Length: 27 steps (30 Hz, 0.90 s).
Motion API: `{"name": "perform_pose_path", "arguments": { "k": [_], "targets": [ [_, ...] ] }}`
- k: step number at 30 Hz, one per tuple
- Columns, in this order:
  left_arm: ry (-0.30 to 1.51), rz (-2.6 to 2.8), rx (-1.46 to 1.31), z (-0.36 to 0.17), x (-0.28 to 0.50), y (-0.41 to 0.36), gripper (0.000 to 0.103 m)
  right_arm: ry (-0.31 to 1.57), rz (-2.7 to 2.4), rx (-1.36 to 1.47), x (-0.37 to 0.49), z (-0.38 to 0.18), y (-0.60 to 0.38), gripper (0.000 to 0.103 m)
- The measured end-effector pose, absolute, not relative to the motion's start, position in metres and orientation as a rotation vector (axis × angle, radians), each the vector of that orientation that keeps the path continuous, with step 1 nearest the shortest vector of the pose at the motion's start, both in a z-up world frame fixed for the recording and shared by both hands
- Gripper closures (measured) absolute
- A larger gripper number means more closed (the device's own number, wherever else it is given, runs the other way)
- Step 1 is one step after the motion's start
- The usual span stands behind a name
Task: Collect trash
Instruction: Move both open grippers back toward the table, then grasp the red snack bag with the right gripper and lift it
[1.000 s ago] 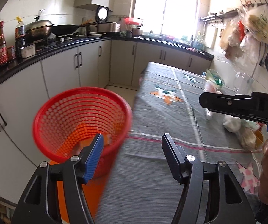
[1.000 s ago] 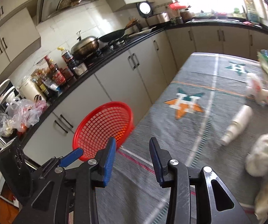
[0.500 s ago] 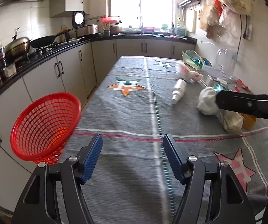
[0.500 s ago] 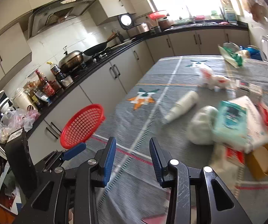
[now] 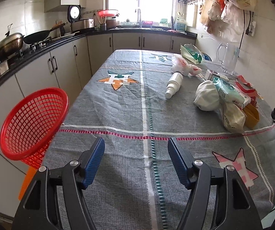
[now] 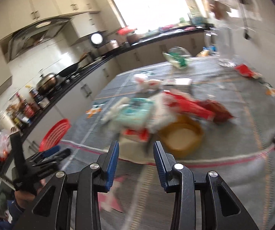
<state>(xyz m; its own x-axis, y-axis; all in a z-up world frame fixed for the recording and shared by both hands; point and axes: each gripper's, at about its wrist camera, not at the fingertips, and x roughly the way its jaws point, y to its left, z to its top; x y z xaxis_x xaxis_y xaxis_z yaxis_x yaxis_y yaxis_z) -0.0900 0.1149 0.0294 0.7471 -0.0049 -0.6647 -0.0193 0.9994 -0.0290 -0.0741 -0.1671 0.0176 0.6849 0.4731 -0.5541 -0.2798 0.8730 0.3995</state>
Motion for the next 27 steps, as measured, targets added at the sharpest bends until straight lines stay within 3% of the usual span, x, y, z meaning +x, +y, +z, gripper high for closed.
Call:
{"name": "perform_pose_path", "arguments": {
  "k": [7,16,27],
  "targets": [
    [0.743,-0.014,-0.048,0.027,-0.089,0.116,0.036,0.740,0.376,0.376,-0.060,0.007,-0.203,0.062],
    [0.757,-0.044,-0.083,0.025,-0.088,0.121,0.036,0.780,0.247,0.249,-0.029,0.014,-0.215,0.062],
    [0.770,-0.077,-0.076,0.020,-0.090,0.119,0.036,0.745,0.238,-0.203,0.007,0.011,-0.165,0.059]
  ]
}}
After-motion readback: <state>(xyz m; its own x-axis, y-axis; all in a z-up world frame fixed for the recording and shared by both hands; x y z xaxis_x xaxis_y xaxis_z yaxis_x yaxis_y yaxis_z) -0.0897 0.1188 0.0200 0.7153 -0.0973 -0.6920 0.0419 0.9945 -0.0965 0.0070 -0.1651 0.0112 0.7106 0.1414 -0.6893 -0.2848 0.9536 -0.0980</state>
